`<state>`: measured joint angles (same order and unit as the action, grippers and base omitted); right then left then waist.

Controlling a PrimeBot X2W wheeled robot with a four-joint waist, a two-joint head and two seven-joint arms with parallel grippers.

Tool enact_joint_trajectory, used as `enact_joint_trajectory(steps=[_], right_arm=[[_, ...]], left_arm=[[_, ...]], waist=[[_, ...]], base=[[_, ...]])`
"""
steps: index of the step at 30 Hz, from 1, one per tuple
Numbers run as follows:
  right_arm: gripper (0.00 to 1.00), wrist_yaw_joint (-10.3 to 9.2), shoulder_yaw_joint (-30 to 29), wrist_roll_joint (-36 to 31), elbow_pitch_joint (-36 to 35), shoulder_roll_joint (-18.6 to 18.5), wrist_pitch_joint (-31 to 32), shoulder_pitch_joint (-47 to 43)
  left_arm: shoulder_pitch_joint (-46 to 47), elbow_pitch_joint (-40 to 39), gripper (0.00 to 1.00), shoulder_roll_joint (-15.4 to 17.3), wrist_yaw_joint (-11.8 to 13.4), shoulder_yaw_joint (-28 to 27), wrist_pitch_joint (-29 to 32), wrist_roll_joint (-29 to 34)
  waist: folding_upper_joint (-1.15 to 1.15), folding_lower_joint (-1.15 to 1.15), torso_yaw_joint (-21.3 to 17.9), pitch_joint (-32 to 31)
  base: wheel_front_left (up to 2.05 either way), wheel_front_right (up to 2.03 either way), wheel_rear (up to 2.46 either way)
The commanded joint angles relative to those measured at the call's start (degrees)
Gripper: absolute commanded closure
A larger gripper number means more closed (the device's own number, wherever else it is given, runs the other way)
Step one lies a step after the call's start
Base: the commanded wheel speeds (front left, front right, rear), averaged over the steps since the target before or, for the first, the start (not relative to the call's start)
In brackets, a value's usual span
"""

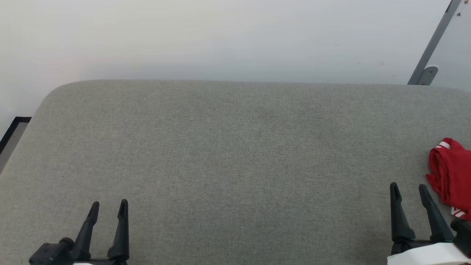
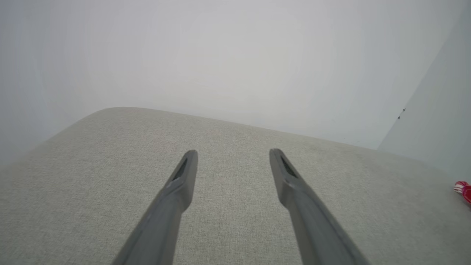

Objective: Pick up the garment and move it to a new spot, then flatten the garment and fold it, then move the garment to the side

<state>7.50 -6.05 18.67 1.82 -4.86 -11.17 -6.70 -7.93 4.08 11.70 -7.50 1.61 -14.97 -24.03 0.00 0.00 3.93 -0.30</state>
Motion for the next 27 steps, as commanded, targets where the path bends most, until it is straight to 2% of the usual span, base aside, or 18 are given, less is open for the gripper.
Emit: enact_joint_trajectory(steps=[1,27], right_arm=[[0.0,-0.02,-0.1,-0.2,-0.5,0.1,0.3,-0.6],[0.0,-0.02,-0.5,0.3,-2.3,0.5,2.1,-0.4]], left_arm=[[-0.7,-0.2,0.0,0.0,0.0,-0.1,-0.3,0.5],[0.6,0.3,0.0,0.1,0.0,-0.1,-0.3,0.4]], waist=[[0.0,0.0,-0.1,0.0],[0.0,0.0,0.1,0.8]], base=[[0.0,0.0,0.0],[0.0,0.0,0.0]])
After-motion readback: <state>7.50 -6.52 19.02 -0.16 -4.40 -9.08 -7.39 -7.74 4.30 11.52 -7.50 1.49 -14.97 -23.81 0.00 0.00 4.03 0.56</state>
